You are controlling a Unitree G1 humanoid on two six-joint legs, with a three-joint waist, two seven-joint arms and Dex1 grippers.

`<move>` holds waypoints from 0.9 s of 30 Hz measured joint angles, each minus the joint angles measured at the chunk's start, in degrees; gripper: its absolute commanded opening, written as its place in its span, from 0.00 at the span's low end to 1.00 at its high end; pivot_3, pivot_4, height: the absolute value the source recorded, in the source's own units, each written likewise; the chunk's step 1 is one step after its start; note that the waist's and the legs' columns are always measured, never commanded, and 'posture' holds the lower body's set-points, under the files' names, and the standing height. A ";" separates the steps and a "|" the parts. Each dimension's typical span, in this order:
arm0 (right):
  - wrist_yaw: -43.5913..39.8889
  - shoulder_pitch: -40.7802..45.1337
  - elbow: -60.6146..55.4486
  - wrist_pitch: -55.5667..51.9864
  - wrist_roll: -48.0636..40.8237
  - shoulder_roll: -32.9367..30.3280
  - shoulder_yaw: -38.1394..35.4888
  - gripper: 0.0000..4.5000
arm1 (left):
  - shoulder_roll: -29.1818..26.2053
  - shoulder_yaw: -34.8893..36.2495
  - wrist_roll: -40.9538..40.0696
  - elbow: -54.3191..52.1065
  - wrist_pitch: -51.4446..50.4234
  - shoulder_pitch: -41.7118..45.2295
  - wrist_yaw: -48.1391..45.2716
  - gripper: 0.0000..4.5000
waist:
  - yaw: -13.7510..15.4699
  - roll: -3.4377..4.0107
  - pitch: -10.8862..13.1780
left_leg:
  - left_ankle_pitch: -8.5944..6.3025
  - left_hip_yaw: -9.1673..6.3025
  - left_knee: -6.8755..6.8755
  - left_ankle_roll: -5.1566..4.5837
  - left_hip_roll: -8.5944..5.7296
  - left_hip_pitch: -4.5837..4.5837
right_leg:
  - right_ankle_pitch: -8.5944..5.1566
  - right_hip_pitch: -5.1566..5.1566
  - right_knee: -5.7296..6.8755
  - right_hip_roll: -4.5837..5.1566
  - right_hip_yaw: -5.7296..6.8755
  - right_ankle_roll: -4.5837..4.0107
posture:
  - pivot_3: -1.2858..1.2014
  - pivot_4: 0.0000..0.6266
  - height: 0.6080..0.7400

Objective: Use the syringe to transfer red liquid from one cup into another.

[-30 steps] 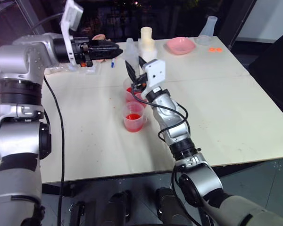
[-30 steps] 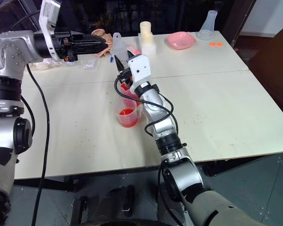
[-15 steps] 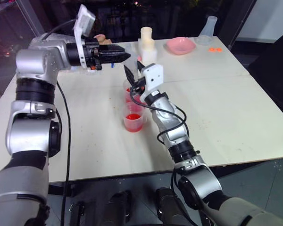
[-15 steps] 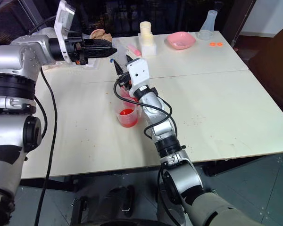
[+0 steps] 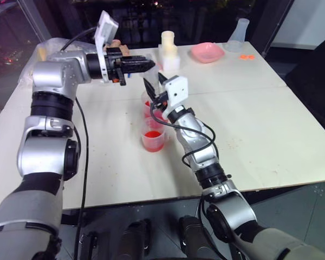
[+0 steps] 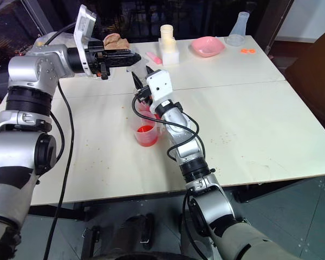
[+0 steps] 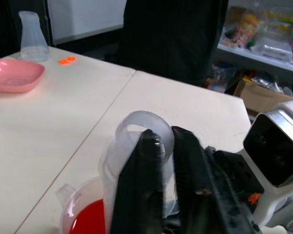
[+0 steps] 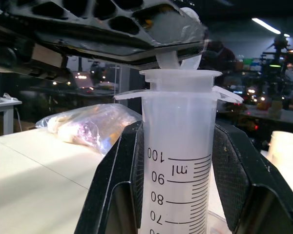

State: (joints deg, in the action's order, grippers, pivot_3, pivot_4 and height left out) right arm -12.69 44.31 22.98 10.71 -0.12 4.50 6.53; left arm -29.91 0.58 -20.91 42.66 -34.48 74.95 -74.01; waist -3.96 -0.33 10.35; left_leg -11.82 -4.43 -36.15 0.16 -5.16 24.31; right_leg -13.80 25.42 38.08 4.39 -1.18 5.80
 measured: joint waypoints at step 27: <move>-0.61 -0.04 1.56 1.14 -2.46 1.70 -1.60 0.31 | 1.93 0.40 1.63 7.04 0.49 4.76 0.94 0.01 | -0.03 0.00 0.00 | 0.00 0.00 0.00 0.00 0.00 0.00 | 0.00 0.00 0.01 -0.01 0.01 0.00 | 0.52 0.24 1.00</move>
State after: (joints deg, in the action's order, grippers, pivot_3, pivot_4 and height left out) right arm -13.31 44.27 24.54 11.84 -2.58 6.19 4.94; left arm -27.98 0.98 -19.28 49.70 -33.99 79.72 -73.07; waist -3.99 -0.33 10.35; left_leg -11.82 -4.43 -36.15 0.16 -5.16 24.31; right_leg -13.80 25.42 38.09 4.38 -1.17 5.81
